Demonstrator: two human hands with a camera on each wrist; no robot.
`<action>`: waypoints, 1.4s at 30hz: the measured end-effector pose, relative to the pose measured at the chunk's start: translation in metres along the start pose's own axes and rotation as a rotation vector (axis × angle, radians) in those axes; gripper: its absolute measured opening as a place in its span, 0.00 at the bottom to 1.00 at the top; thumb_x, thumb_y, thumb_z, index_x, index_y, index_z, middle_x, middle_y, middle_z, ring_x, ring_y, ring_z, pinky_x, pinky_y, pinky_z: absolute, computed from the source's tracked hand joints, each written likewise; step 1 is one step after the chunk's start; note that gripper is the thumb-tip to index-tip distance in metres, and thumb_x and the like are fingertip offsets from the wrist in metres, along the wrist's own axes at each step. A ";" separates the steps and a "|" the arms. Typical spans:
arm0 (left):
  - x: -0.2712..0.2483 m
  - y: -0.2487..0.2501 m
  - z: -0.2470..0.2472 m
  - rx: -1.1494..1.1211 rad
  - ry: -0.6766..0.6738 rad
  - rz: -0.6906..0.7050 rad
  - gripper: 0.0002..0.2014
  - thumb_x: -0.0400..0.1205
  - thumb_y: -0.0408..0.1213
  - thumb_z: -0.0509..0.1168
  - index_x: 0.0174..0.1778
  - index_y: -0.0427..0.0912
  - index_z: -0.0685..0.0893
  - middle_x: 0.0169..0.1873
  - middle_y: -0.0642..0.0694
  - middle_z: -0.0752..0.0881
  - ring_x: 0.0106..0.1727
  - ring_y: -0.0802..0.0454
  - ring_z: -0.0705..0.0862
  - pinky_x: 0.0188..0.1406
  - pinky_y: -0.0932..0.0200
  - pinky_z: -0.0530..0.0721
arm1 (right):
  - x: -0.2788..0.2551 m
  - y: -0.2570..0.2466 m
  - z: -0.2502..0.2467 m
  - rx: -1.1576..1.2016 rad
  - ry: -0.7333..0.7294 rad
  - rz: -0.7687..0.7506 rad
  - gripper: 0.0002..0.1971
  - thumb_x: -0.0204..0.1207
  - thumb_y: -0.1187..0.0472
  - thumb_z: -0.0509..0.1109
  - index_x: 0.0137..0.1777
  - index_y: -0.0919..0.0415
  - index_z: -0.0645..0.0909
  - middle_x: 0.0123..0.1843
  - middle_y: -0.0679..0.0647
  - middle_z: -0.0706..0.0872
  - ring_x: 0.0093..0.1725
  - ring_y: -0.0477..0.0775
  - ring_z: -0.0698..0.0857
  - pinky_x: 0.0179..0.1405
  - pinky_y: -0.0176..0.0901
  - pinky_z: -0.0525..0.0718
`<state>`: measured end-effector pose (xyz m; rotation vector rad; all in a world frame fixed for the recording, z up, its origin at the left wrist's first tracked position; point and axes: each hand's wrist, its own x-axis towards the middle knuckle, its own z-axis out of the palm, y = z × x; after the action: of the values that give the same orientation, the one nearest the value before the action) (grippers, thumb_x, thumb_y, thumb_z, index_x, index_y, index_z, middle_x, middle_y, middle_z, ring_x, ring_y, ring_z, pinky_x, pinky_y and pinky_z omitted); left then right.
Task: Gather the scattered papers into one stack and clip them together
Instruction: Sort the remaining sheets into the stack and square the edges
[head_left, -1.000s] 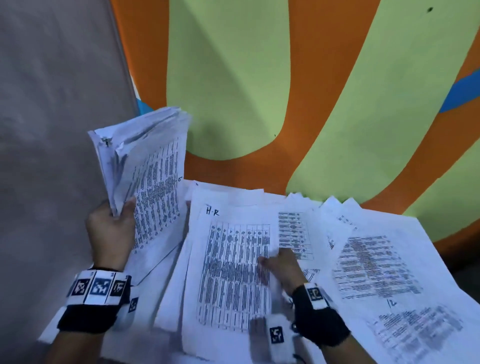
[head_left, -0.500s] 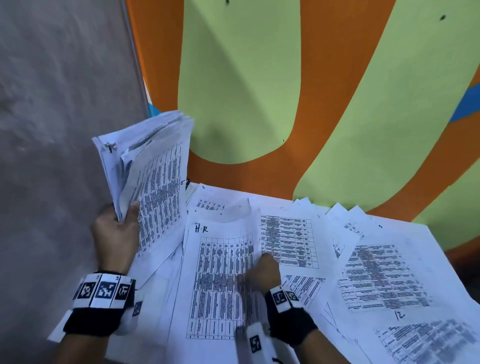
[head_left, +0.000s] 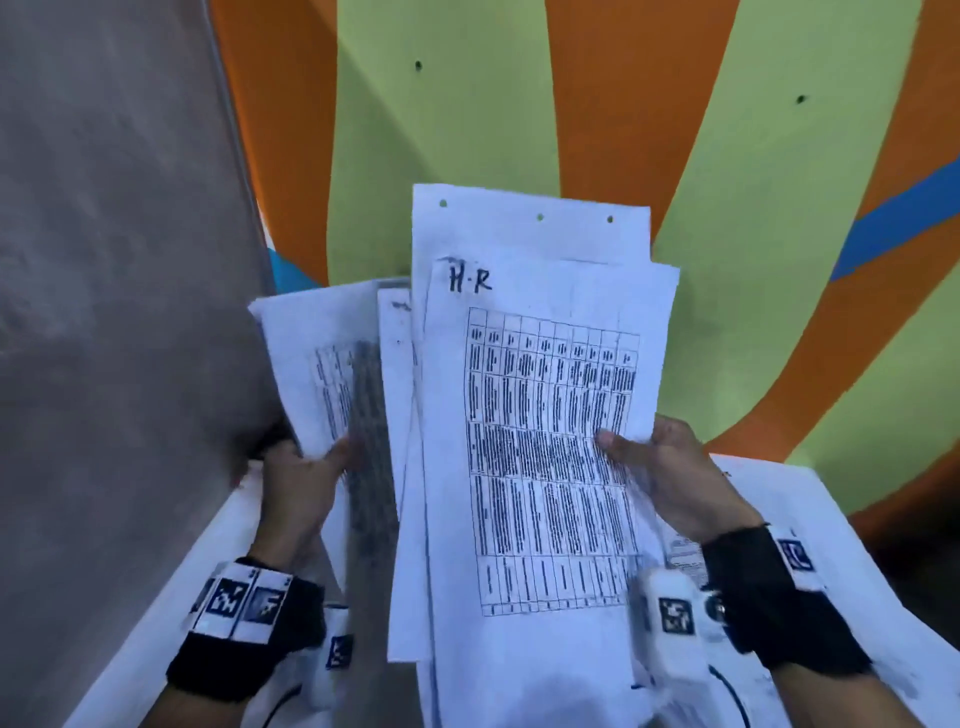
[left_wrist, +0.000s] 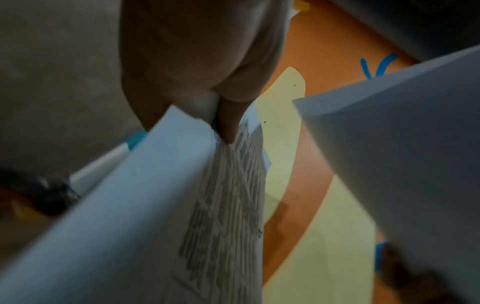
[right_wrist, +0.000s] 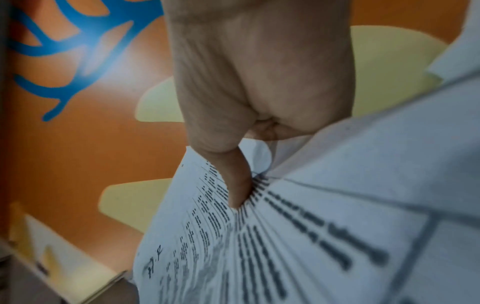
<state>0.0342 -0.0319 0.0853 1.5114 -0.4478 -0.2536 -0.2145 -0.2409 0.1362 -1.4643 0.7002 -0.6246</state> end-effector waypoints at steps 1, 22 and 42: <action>-0.003 -0.002 0.011 -0.013 -0.062 -0.028 0.07 0.78 0.28 0.71 0.50 0.41 0.87 0.33 0.63 0.89 0.42 0.58 0.88 0.43 0.58 0.86 | 0.001 0.008 -0.001 -0.013 0.003 0.035 0.01 0.74 0.68 0.73 0.43 0.63 0.86 0.40 0.53 0.90 0.40 0.50 0.84 0.42 0.39 0.81; -0.026 0.041 0.096 0.042 -0.310 0.171 0.17 0.76 0.49 0.71 0.58 0.46 0.87 0.48 0.51 0.91 0.51 0.54 0.90 0.51 0.52 0.86 | -0.017 0.008 -0.021 -0.099 0.358 -0.399 0.21 0.72 0.65 0.77 0.64 0.58 0.78 0.63 0.50 0.86 0.65 0.47 0.83 0.65 0.42 0.77; -0.039 0.041 0.130 0.037 -0.223 0.290 0.27 0.78 0.34 0.73 0.68 0.35 0.68 0.54 0.40 0.83 0.54 0.56 0.85 0.55 0.53 0.84 | -0.009 0.014 -0.036 -0.147 0.345 -0.453 0.35 0.74 0.68 0.75 0.76 0.59 0.60 0.61 0.49 0.79 0.51 0.31 0.81 0.53 0.37 0.86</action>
<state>-0.0617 -0.1301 0.1206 1.4384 -0.8455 -0.1863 -0.2479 -0.2575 0.1232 -1.6864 0.6912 -1.2171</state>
